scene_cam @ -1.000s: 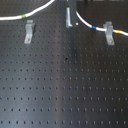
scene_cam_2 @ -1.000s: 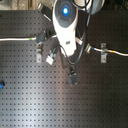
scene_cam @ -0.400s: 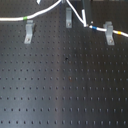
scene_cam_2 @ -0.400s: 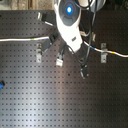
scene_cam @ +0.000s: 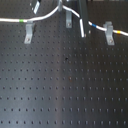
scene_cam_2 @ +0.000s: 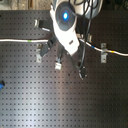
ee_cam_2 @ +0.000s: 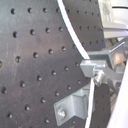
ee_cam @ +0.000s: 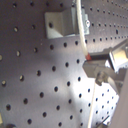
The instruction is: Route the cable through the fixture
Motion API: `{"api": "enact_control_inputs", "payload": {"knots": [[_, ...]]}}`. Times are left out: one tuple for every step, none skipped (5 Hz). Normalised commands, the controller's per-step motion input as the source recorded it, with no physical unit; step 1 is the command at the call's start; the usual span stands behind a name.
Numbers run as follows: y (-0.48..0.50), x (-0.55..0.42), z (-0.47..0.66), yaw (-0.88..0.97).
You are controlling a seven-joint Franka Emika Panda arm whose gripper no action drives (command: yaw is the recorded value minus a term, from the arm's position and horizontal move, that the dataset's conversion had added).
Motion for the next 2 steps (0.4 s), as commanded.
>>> {"api": "enact_control_inputs", "payload": {"knots": [[0.109, -0.138, 0.55, -0.02], [-0.019, -0.039, 0.22, -0.09]]}}
